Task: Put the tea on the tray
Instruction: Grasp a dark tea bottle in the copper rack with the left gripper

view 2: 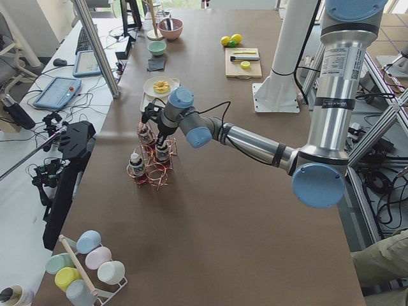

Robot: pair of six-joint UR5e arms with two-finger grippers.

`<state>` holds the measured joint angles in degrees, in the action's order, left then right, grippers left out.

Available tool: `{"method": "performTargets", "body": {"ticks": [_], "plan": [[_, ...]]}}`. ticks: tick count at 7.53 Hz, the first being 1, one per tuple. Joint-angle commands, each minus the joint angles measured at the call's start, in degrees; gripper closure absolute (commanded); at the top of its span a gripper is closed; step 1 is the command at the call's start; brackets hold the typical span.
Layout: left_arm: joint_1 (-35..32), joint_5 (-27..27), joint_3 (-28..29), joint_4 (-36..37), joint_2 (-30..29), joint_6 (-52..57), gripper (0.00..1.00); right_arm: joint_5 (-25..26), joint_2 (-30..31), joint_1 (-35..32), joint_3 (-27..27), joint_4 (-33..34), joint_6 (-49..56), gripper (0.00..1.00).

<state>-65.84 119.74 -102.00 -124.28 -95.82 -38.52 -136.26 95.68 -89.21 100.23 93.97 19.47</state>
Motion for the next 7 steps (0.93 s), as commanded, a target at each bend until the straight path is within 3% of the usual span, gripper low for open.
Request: {"method": "performTargets", "body": {"ticks": [1, 4, 6, 7], "plan": [[-2.61, 0.41, -3.63, 0.79, -0.15, 0.11, 1.00, -0.33, -0.05, 0.00, 0.23, -0.02, -0.13, 0.00], [-10.16, 6.01, -10.83, 9.98, -3.74, 0.46, 1.00, -0.94, -0.14, 0.18, 0.23, -0.02, -0.31, 0.00], [-12.64, 8.06, -17.49, 23.75, -7.35, -0.15, 1.00, -1.20, -0.14, 0.18, 0.31, -0.02, -0.31, 0.00], [-10.82, 7.97, -21.01, 28.61, -9.01, -3.03, 1.00, -1.29, -0.14, 0.18, 0.31, -0.02, -0.31, 0.00]]}}
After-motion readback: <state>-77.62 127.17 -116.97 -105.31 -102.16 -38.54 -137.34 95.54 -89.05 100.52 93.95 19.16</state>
